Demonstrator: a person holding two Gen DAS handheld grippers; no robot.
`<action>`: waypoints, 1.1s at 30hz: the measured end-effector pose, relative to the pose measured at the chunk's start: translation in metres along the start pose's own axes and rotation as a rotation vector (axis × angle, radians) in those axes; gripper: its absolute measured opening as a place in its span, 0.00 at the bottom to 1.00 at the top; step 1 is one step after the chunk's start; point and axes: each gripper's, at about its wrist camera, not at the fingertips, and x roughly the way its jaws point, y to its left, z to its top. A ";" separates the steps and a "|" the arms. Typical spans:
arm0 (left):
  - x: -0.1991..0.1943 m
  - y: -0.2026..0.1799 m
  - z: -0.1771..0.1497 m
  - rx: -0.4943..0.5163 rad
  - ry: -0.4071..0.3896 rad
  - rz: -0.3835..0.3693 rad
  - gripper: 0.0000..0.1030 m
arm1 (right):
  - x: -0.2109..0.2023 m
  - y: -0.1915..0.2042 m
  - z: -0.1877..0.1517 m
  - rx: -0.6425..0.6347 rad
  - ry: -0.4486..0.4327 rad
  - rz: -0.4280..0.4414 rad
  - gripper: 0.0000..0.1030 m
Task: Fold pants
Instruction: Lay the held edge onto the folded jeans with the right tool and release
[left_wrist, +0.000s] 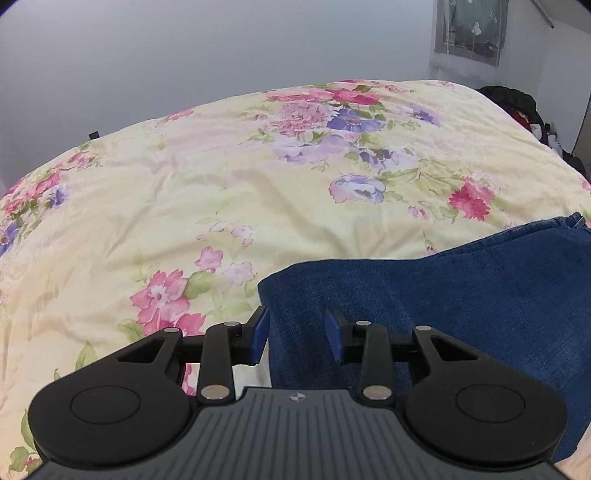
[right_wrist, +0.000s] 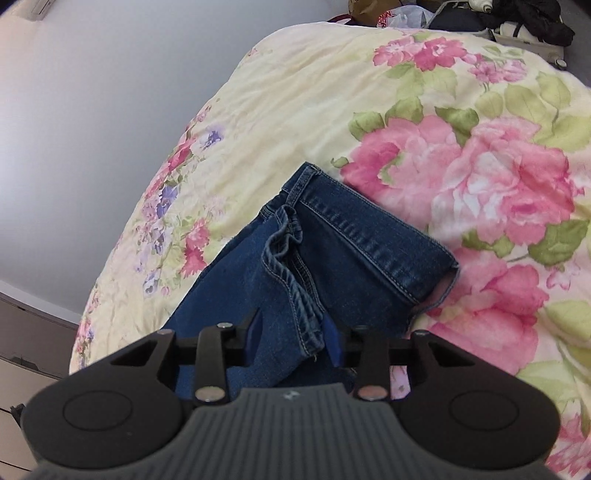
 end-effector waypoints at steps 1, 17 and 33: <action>0.003 -0.001 0.004 -0.001 -0.002 0.000 0.39 | 0.001 0.008 0.004 -0.051 -0.008 -0.037 0.33; 0.039 -0.010 0.014 0.015 0.000 -0.071 0.38 | 0.080 0.039 0.065 -0.179 0.036 -0.115 0.22; 0.025 -0.004 0.022 -0.009 -0.025 -0.003 0.38 | 0.041 0.150 0.060 -0.456 -0.135 0.115 0.00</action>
